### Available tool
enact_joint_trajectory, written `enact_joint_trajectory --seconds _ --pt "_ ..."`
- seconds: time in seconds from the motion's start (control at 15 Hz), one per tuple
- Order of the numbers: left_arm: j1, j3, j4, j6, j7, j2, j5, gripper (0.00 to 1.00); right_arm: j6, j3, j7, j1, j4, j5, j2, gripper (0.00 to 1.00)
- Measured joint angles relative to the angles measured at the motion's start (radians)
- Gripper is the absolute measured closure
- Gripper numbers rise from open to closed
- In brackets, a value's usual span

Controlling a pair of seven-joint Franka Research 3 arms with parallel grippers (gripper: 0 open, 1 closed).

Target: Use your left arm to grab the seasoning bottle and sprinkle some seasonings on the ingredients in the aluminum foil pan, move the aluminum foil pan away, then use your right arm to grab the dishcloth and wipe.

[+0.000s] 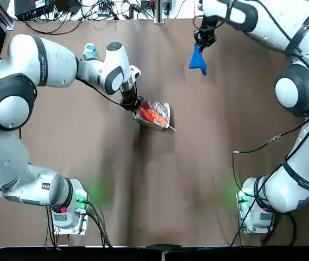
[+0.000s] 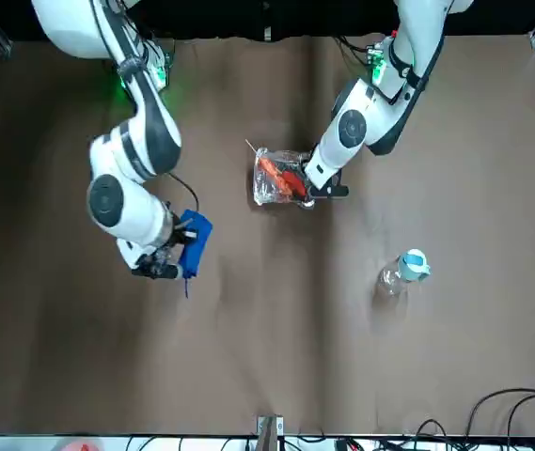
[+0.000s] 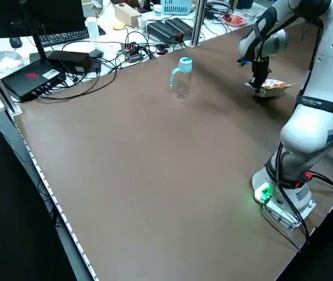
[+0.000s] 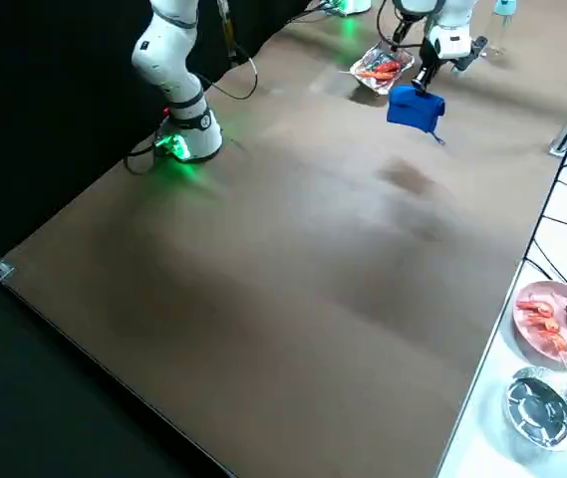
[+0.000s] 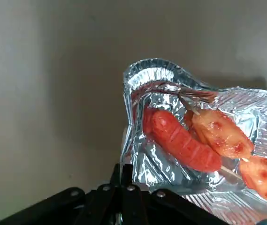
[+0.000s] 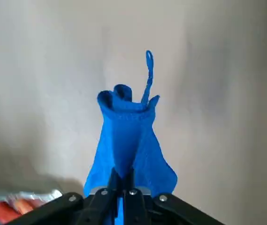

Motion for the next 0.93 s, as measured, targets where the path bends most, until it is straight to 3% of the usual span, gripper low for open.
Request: enact_joint_trajectory --seconds 0.53,0.8,0.87,0.93 --pt "-0.003 -0.055 -0.06 0.004 -0.031 0.0 0.0 0.96 0.28 0.001 0.258 0.147 0.005 0.0 0.141 0.94" --pt "-0.022 -0.057 -0.064 0.005 -0.092 0.001 0.0 0.62 0.402 0.001 0.341 0.192 0.006 0.0 0.206 0.94" --pt "-0.026 -0.057 -0.063 0.009 -0.102 0.001 0.0 0.45 0.449 0.001 0.358 0.203 0.007 0.0 0.234 0.94" --pt "-0.024 -0.057 -0.061 0.011 -0.102 0.001 0.0 0.37 0.46 0.001 0.362 0.206 0.008 0.0 0.244 0.94"
